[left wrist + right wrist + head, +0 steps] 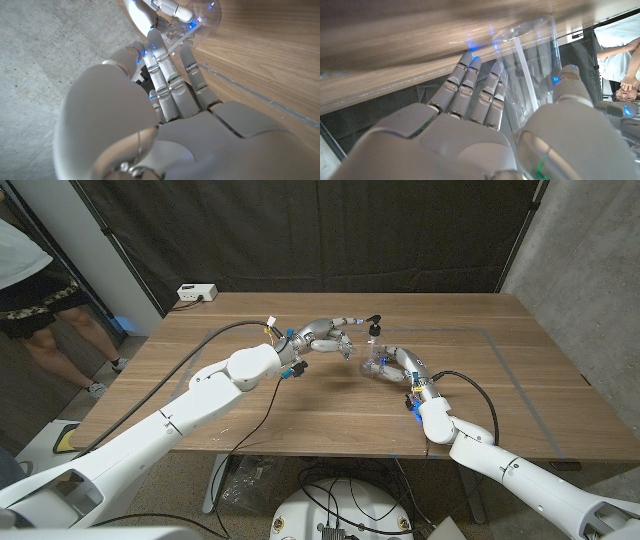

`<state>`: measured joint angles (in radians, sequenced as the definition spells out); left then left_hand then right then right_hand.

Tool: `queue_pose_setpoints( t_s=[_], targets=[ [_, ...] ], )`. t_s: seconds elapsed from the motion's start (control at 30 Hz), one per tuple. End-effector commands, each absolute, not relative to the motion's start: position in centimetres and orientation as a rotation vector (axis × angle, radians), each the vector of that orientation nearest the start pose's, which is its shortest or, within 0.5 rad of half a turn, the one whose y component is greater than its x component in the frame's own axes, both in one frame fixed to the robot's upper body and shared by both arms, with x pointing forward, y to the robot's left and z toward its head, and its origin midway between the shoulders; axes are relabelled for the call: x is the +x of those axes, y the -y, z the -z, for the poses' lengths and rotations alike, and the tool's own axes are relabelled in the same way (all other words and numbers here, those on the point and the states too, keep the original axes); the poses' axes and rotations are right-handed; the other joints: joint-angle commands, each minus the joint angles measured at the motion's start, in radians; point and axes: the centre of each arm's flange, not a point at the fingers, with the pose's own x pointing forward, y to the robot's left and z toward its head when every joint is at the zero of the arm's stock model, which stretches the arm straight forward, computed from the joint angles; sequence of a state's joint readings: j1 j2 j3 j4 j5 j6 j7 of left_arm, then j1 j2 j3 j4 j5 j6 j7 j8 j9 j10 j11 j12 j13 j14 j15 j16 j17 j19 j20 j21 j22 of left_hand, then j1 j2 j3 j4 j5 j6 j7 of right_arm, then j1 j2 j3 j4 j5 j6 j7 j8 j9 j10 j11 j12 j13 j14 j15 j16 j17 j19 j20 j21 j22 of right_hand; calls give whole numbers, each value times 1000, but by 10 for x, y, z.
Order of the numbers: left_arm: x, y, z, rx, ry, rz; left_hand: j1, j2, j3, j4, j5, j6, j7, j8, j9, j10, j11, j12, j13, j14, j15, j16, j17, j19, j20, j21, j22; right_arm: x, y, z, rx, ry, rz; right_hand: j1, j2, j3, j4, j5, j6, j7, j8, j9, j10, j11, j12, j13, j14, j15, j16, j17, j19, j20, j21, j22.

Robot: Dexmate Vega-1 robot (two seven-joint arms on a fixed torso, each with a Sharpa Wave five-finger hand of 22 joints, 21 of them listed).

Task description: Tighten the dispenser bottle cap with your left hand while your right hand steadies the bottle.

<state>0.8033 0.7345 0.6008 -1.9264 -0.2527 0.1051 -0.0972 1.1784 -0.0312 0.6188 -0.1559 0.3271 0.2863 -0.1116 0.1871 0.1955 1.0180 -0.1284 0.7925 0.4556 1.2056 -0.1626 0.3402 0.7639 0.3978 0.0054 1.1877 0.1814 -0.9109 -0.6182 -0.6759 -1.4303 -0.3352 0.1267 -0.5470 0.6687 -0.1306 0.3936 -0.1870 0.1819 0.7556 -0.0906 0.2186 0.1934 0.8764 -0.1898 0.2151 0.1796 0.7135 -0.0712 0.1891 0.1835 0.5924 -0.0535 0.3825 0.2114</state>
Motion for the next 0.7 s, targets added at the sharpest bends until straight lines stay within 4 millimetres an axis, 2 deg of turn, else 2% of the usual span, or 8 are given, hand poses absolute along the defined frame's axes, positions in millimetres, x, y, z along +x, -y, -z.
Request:
queue_pose_setpoints(
  t_s=[0.03,0.7],
  targets=[
    [552,-118,-14,678,553,593,9,-1,9,-4,6,12,5,7,3,10,-5,7,16,7,1,-1,5,3,-4,5,0,617,210,117,-947,730,78,291,298,62,53,3,169,-134,4,3,30,-23,6,5,8,-66,4,5,2,-51,7,5],
    [558,-113,-15,685,551,638,10,-3,16,-2,6,18,4,6,3,6,-8,9,16,7,0,-2,11,1,-1,11,1,617,209,114,-947,740,75,290,297,65,54,3,168,-134,2,3,31,-24,4,4,8,-65,2,6,2,-51,10,4]
  ],
)
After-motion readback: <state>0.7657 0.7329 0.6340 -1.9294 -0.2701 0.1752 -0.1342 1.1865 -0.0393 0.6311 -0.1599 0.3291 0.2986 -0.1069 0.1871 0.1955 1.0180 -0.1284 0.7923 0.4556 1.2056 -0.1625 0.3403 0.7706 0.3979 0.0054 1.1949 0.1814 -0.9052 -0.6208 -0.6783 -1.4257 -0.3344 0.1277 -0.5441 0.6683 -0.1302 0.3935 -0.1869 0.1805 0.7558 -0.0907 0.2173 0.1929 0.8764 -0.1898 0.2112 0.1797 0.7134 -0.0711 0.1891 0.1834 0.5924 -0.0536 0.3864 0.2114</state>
